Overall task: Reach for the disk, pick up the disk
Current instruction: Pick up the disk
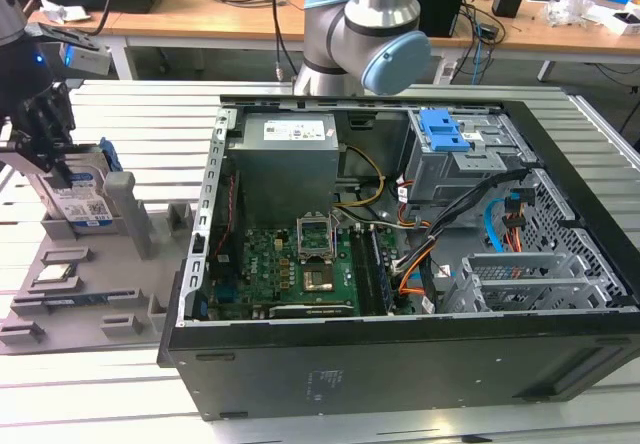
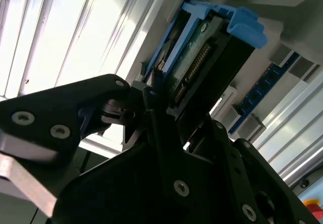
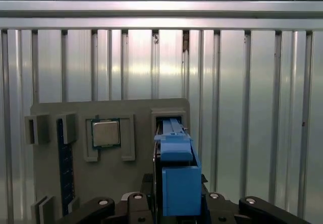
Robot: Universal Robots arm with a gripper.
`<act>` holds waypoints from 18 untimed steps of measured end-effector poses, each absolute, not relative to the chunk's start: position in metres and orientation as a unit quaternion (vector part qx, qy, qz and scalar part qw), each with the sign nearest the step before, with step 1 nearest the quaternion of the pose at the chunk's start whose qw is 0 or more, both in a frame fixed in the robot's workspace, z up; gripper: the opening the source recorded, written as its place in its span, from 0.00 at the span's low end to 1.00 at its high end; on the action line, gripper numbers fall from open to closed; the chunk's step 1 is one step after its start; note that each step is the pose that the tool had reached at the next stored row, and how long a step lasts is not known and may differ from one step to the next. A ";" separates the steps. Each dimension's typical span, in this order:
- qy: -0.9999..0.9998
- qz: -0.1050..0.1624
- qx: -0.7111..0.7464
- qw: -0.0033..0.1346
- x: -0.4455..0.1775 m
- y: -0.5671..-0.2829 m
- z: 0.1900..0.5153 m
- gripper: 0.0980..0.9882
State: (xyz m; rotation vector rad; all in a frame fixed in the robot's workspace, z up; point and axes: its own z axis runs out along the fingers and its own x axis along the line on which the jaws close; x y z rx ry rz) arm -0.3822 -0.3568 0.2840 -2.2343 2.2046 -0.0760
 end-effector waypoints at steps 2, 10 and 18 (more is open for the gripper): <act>0.702 -0.024 -0.712 0.001 -0.382 -0.357 0.284 0.37; 0.702 -0.017 -0.712 -0.006 -0.382 -0.357 0.284 0.37; 0.702 -0.014 -0.712 -0.010 -0.382 -0.357 0.284 0.30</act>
